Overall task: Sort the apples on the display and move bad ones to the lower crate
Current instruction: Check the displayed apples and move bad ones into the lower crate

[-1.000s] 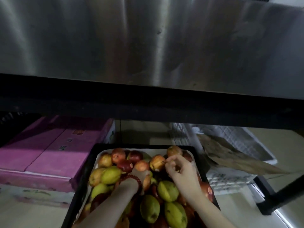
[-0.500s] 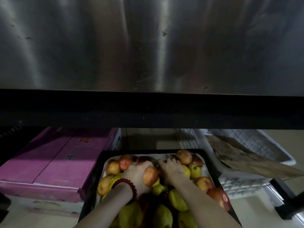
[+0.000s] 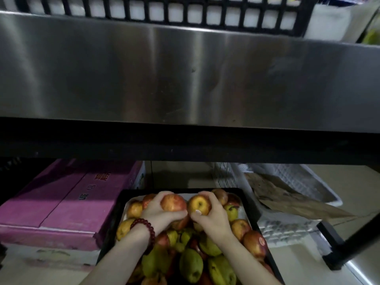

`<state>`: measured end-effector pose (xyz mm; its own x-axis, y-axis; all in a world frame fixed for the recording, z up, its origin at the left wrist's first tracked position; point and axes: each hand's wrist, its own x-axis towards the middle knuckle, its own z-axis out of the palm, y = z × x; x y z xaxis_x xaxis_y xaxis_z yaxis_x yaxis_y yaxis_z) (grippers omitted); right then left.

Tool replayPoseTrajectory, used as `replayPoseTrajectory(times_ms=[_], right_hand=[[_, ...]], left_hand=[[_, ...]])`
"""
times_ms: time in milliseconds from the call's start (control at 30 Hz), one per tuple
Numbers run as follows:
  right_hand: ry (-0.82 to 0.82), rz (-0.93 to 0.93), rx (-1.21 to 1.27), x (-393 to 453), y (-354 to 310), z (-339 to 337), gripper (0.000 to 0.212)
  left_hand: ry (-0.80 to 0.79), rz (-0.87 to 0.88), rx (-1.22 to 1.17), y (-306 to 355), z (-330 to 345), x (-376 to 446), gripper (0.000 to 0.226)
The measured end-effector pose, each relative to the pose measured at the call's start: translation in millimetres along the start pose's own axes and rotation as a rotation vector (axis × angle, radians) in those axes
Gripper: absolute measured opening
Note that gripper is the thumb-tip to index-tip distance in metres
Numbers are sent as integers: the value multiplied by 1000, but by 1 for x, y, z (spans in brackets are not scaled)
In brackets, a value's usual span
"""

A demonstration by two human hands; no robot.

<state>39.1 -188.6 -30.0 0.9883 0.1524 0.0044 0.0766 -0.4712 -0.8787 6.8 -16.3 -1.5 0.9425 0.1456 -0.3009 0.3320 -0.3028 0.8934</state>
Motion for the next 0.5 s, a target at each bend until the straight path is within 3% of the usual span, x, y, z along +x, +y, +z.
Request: replayPoseTrajectory(times_ms=[133, 167, 233, 300, 400, 500], right_hand=[[-112, 260, 701, -45, -20, -34, 38], [-150, 269, 778, -57, -25, -43, 42], [-190, 224, 775, -82, -36, -60, 64], [-136, 136, 621, -105, -50, -77, 88], [-62, -42, 473, -133, -83, -100, 85], [42, -179, 480, -145, -115, -122, 81]], left_hand=[[24, 59, -101, 21, 8, -31, 57], [22, 64, -124, 27, 9, -41, 58], [9, 88, -151, 40, 12, -64, 65], [-12, 133, -155, 57, 12, -89, 66], [-16, 213, -181, 84, 6, -128, 61], [17, 309, -236, 110, -6, -160, 59]])
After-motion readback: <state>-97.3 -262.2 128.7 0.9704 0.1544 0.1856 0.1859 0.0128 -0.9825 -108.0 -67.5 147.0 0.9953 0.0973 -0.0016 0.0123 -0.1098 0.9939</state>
